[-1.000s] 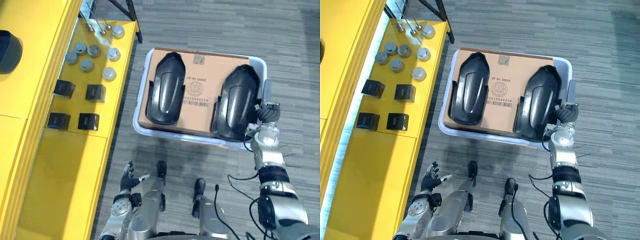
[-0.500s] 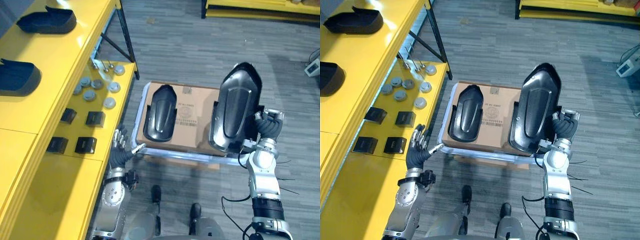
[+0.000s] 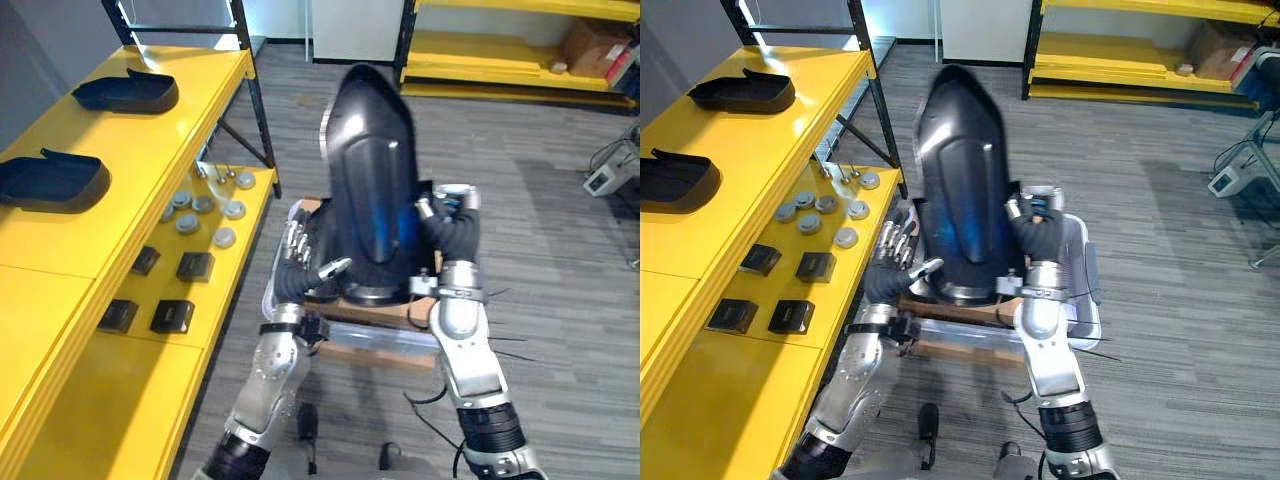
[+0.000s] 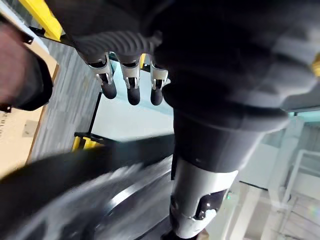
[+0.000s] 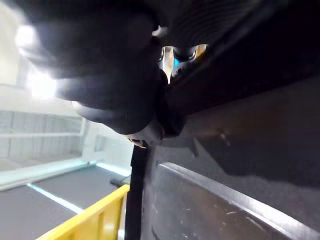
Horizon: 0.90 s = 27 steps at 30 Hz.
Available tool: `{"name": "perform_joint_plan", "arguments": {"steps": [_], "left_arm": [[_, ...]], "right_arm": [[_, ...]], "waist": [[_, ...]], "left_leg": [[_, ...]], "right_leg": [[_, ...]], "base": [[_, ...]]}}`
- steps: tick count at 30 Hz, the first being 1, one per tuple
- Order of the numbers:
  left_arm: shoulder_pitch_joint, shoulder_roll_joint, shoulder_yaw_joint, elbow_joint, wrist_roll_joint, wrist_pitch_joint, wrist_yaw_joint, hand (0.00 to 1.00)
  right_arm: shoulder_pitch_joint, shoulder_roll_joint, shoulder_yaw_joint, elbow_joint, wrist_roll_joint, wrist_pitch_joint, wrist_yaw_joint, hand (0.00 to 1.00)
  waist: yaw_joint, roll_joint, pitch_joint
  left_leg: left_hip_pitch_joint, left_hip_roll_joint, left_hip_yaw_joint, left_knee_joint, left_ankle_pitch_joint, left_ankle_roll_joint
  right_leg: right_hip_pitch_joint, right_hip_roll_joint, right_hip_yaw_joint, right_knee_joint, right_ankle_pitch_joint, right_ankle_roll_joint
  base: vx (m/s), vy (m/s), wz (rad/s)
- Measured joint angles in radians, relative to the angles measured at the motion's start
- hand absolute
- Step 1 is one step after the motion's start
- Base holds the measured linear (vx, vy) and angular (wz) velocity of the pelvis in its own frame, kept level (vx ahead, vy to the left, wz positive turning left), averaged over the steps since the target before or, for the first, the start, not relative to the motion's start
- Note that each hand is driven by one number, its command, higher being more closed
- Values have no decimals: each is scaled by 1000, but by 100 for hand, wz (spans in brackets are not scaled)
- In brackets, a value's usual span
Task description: Walk over and take plastic housings, then place them on the shelf
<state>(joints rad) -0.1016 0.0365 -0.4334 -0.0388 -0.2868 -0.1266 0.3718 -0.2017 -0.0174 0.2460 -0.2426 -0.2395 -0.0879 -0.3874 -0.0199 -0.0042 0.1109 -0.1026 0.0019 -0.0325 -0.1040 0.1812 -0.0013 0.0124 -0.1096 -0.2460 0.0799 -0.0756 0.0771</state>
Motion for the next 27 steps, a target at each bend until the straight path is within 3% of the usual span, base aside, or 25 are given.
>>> {"name": "perform_joint_plan", "arguments": {"steps": [1, 5, 6, 21, 26, 27], "left_arm": [[-12, 0, -4, 14, -11, 7, 7, 100], [-27, 1, -10, 47, -35, 11, 40, 100], [-40, 3, -12, 51, -55, 12, 48, 100], [-47, 22, 12, 76, -40, 34, 49, 100], [-4, 19, 59, -3, 23, 33, 44, 100], [19, 18, 76, -13, 37, 32, 43, 100]], "right_arm": [[0, 0, 23, 0, 4, -6, 2, 100], [0, -2, 49, -1, 4, -21, 4, 100], [0, -6, 49, -1, 4, -22, 4, 0], [37, -154, 61, -10, 125, -101, 90, 0], [36, -176, -35, -103, 185, -114, 110, 0], [35, -176, -81, -128, 200, -134, 109, 0]], "waist": [[-1, -4, -5], [-5, -6, -29], [-5, -7, -30], [-18, -1, -55], [-15, -1, -55], [-15, -1, -55]], "left_leg": [[0, 0, 3, 0, 0, 0], [0, -1, 7, 0, 0, 0], [0, 0, 7, 0, 0, 0], [13, 4, 13, 0, -2, -3], [19, 4, 19, 0, -3, -5], [28, 3, 24, 0, -3, -5]], "right_leg": [[0, 0, 2, -3, 1, -1], [1, 0, 6, -12, 8, -2], [1, 1, 6, -12, 8, -3], [4, 4, 18, -8, 3, -13], [9, 4, 26, -10, 4, -13], [19, 4, 29, -12, 4, -13]], "base": [[13, -8, -5], [17, -7, -4], [0, 0, 0], [0, -3, -1], [6, -2, -1], [20, -11, -6]]}}
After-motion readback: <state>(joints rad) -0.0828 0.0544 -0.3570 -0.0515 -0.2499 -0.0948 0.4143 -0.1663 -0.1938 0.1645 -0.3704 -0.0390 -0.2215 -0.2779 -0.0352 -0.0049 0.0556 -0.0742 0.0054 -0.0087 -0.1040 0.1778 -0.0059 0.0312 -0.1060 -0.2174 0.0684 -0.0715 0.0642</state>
